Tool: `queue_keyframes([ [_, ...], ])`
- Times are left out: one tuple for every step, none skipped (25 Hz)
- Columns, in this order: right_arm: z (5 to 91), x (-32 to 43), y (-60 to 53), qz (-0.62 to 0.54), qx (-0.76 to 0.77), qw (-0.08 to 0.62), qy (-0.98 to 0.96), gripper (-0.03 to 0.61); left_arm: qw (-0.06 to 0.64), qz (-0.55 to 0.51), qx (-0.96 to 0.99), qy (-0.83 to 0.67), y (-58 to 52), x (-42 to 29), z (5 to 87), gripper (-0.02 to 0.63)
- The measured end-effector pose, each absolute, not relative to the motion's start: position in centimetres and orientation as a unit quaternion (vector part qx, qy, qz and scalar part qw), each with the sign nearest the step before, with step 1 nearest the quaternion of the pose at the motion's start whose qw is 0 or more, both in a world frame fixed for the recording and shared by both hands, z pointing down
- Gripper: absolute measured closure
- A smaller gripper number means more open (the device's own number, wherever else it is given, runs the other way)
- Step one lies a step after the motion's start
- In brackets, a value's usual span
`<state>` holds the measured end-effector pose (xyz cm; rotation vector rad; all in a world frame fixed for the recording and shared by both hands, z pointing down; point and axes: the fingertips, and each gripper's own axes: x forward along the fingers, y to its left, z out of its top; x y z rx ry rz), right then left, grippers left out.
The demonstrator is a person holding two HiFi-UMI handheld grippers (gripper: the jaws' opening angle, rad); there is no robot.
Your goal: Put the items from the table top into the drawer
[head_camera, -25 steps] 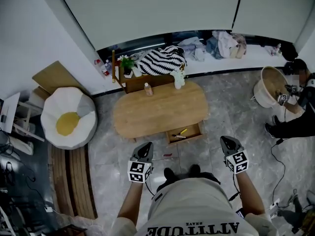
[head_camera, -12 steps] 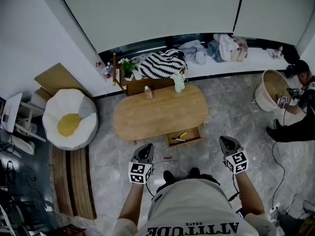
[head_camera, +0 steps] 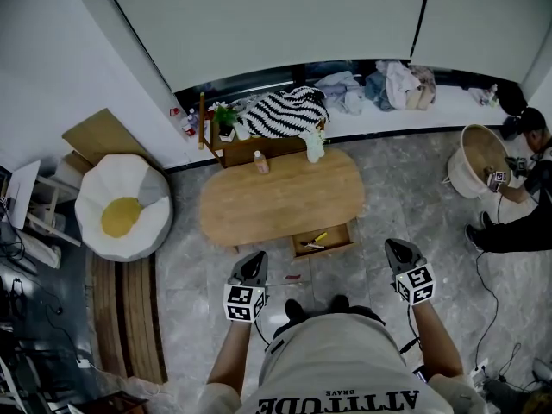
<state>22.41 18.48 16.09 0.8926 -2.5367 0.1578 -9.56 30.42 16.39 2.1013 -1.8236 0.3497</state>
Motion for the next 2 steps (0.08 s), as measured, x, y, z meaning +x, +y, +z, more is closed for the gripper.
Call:
queue_keyframes([
  [16.16,22.48,18.58,0.057,0.323,0.222,-0.918,0.558,0.168,0.122,0.738,-0.641,30.55,-9.53,16.5,0.592],
  [16.23,22.54,18.68,0.057,0.323,0.222,-0.918,0.558,0.169,0.122,0.738,-0.642,30.68,-9.5,16.6,0.592],
])
